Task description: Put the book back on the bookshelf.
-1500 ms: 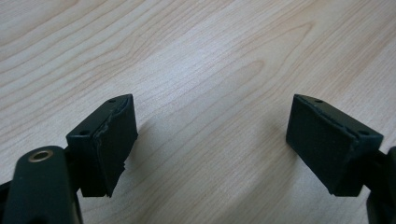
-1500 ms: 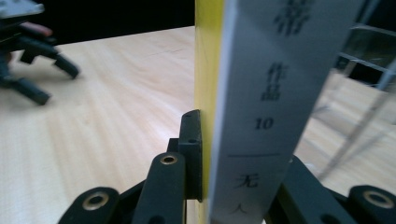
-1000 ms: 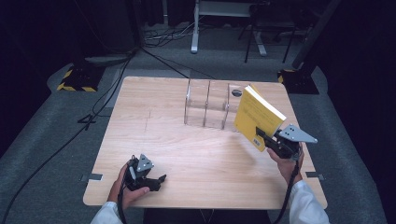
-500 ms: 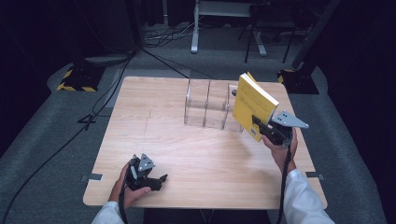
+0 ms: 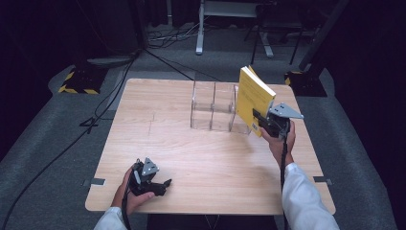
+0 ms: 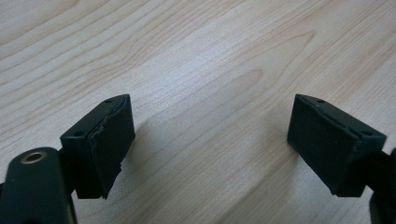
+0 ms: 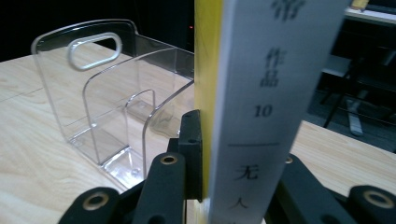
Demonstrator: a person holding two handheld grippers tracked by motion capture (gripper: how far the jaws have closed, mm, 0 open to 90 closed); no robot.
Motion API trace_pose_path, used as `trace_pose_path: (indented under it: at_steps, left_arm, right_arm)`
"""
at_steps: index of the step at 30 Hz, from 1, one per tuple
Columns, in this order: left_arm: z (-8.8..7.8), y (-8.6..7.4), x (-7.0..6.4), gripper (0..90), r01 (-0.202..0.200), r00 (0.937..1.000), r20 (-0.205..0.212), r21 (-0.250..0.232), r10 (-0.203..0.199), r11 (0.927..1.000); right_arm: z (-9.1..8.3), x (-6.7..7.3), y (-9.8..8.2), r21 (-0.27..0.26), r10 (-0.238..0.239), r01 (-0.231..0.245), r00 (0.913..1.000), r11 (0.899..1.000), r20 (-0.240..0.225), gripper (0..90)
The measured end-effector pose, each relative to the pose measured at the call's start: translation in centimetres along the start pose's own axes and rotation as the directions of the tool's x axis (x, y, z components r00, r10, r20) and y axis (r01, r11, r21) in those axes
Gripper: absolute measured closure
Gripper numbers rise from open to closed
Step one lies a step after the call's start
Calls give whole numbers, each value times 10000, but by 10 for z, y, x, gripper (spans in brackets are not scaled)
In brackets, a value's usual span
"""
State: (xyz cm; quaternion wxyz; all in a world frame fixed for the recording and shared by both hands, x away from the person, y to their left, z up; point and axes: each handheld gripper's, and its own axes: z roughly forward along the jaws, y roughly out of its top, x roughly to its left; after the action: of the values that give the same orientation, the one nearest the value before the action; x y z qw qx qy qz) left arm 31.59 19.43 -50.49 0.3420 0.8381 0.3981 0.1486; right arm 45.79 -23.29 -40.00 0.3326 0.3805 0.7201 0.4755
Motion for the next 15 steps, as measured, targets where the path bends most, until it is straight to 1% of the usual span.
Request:
trace_pose_path:
  at_steps: [1, 2, 5, 6, 7, 10, 13, 15]
  left_arm:
    - [0, 0, 0, 154, 0, 10000, 0, 0, 0, 10000]
    - [0, 0, 0, 154, 0, 10000, 0, 0, 0, 10000]
    - [0, 0, 0, 154, -2, 10000, 0, -1, 2, 10000]
    - [0, 0, 0, 154, -2, 10000, 0, -1, 2, 10000]
    - [0, 0, 0, 154, 0, 10000, 0, -1, 0, 10000]
    - [0, 0, 0, 154, -5, 10000, 0, 1, 5, 10000]
    - [0, 0, 0, 154, 1, 10000, -4, -18, -1, 10000]
    - [0, 0, 0, 154, 0, 10000, -6, -17, 0, 10000]
  right_arm:
    - [2, 0, 1, -20, -61, 62, 9999, 10000, 115, 763]
    - [2, 0, 1, -20, -61, 62, 9999, 10000, 115, 763]
    - [12, 0, 3, 37, 23, -24, 9993, 10000, 361, 763]
    - [12, 0, 3, 37, 23, -24, 9993, 10000, 361, 763]
    - [16, 1, 4, 73, 118, -121, 9989, 9999, 450, 763]
    - [22, 3, 5, 72, 92, -96, 9984, 9999, 563, 763]
    - [33, 3, 5, 168, 201, -214, 9968, 9996, 769, 763]
    - [36, 3, 5, 179, 219, -234, 9965, 9996, 810, 763]
